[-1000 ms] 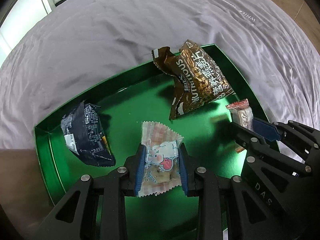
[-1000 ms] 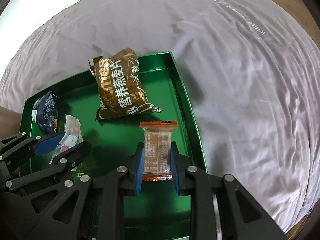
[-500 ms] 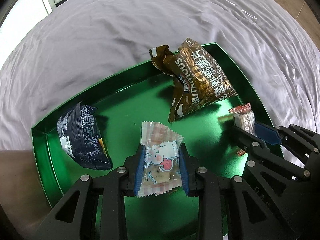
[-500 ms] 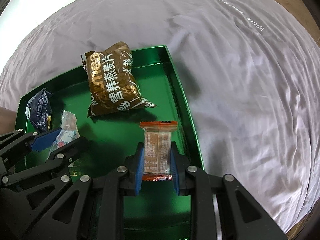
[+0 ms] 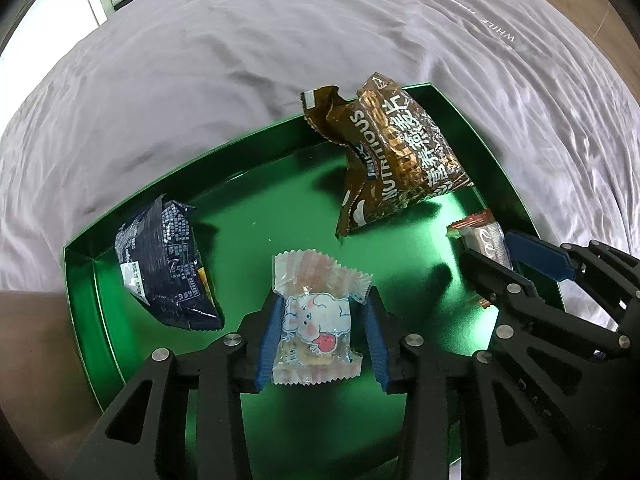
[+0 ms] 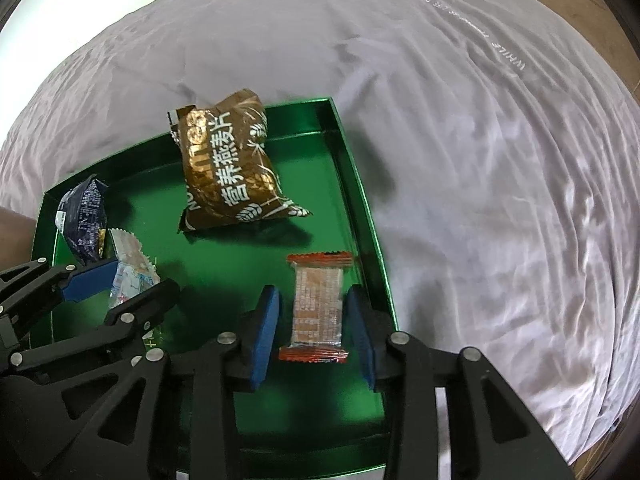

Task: Organize snacks
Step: 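Open the left gripper to drop the pink packet while the right drops the bar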

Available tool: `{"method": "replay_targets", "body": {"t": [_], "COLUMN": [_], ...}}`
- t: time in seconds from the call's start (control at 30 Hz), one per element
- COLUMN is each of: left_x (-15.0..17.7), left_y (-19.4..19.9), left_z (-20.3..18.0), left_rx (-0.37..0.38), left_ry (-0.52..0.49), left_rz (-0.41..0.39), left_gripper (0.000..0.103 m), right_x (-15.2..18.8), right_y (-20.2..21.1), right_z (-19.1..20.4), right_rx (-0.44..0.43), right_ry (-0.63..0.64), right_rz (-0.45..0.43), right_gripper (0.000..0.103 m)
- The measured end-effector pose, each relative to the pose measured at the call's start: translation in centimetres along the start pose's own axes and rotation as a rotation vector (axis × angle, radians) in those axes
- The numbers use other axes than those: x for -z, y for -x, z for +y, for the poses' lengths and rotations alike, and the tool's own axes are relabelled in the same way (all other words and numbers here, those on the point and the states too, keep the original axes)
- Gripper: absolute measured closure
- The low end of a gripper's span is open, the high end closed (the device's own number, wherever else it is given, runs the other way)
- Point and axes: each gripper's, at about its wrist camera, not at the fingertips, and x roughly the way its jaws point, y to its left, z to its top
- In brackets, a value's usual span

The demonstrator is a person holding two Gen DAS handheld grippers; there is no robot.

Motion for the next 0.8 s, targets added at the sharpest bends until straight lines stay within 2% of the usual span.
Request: {"method": "replay_targets", "body": {"t": [0.37,0.43,0.5,0.63,0.8], "left_x": [0.5,0.6,0.7,1.2,1.1], "left_y": [1.8,2.2,2.6,3.8,5.4], "left_z": [1.5,1.7,2.0,2.4,2.5], "left_rx": [-0.005,-0.004,-0.009,-0.002,-0.001], "left_ry": [0.045,0.053,0.059,0.063,0.057], "left_rz": [-0.032,-0.038,-0.044,-0.056,-0.075], "left_gripper": [0.048,0.046,0.046,0.043,0.042], "right_x": [-0.4,-0.4,-0.2,0.0,0.3], "right_y": [2.0,2.6,3.1,4.6,6.2], "right_z": [0.8,1.0,1.0,1.1,1.3], "right_rx": [0.017,0.030,0.034,0.047,0.067], "right_ry": [-0.006,-0.008,-0.014,-0.025,-0.042], "right_rz": [-0.022,-0.032,-0.039,-0.056,-0.074], "right_gripper": [0.081,0.070,0.052,0.046,0.021]}}
